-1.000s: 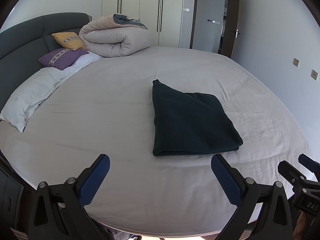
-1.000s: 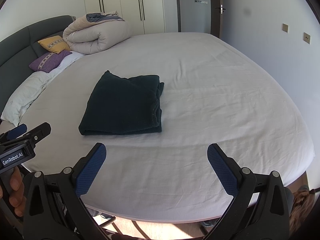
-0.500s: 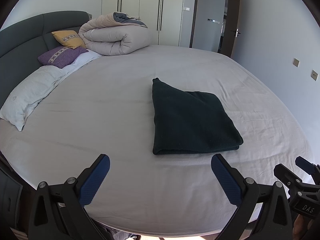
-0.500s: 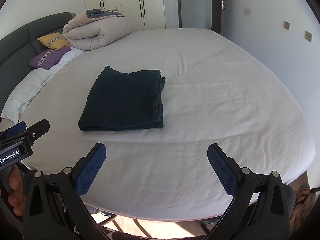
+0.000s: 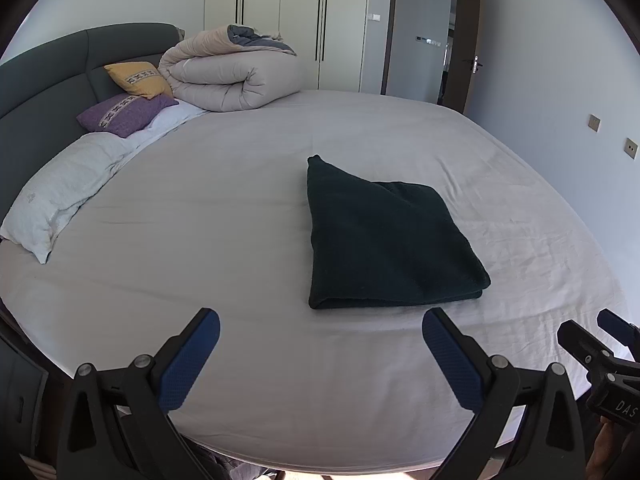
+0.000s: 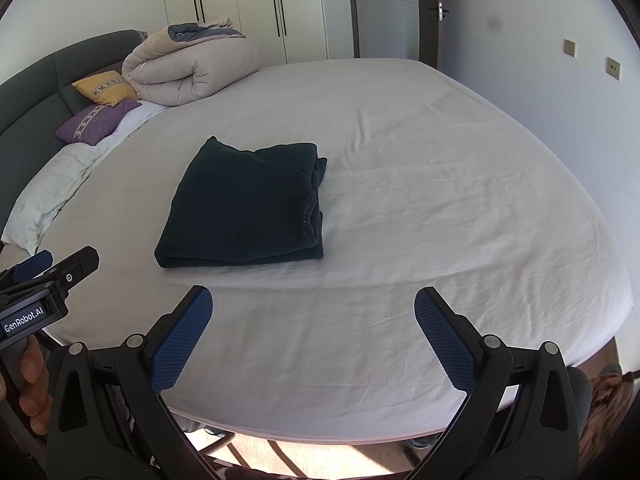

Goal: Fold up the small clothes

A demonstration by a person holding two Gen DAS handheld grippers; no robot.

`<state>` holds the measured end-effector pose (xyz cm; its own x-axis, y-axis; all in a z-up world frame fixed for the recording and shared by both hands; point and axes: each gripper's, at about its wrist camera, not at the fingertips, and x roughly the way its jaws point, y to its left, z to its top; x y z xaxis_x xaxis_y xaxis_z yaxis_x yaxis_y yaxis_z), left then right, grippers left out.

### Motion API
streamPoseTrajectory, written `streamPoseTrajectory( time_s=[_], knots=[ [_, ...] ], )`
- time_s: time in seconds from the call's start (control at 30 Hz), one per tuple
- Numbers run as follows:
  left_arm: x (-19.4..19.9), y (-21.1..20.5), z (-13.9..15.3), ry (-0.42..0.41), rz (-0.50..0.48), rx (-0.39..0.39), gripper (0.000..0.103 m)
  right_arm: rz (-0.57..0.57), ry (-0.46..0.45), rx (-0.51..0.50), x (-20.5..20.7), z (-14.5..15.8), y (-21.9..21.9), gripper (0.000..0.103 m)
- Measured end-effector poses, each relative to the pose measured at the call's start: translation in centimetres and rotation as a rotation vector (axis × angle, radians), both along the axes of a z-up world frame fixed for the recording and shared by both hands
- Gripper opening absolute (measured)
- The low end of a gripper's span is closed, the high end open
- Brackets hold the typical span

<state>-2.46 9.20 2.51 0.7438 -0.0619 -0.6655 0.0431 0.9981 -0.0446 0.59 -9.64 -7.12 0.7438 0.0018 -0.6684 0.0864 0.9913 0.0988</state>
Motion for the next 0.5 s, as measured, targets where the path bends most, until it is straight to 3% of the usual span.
streamPoseTrajectory(
  time_s=[0.5],
  knots=[
    [0.15,0.17,-0.43,0.009,0.006,0.006,0.103,-0.016,-0.005,0.004,-0.04,-0.1,-0.04,0.103]
  ],
)
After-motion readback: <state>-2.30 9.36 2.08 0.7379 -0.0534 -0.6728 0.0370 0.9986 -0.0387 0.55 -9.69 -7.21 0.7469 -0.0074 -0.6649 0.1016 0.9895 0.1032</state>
